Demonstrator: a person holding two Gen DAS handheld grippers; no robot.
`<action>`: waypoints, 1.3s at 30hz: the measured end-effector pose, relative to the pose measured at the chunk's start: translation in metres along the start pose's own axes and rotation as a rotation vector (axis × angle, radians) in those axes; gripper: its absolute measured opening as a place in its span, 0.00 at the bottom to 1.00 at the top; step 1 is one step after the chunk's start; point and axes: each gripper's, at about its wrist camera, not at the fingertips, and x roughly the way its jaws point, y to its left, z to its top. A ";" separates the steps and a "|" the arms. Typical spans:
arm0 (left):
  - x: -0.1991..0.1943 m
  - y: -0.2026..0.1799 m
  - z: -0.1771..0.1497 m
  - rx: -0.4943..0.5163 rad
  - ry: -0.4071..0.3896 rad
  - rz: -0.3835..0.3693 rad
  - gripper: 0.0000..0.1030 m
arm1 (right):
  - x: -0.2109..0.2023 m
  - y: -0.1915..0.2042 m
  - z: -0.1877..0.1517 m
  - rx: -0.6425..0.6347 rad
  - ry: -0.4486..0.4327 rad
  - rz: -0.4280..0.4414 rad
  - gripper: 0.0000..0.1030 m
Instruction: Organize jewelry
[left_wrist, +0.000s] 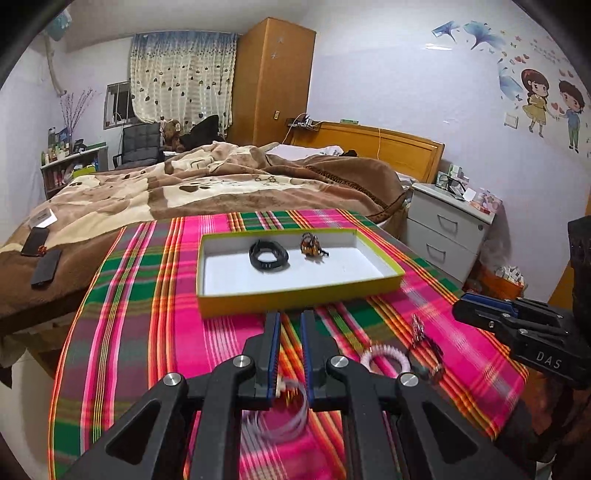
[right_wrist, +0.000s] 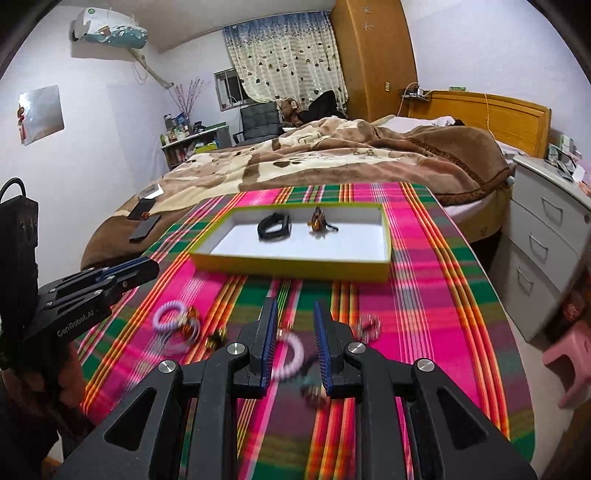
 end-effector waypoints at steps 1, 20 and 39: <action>-0.003 0.000 -0.003 -0.002 0.001 0.002 0.10 | -0.003 0.000 -0.005 0.003 0.003 -0.001 0.20; -0.039 -0.012 -0.051 0.034 -0.003 0.021 0.10 | -0.028 0.007 -0.047 0.007 0.030 -0.042 0.20; 0.007 0.014 -0.058 -0.044 0.151 0.031 0.11 | -0.002 -0.015 -0.043 0.036 0.076 -0.075 0.20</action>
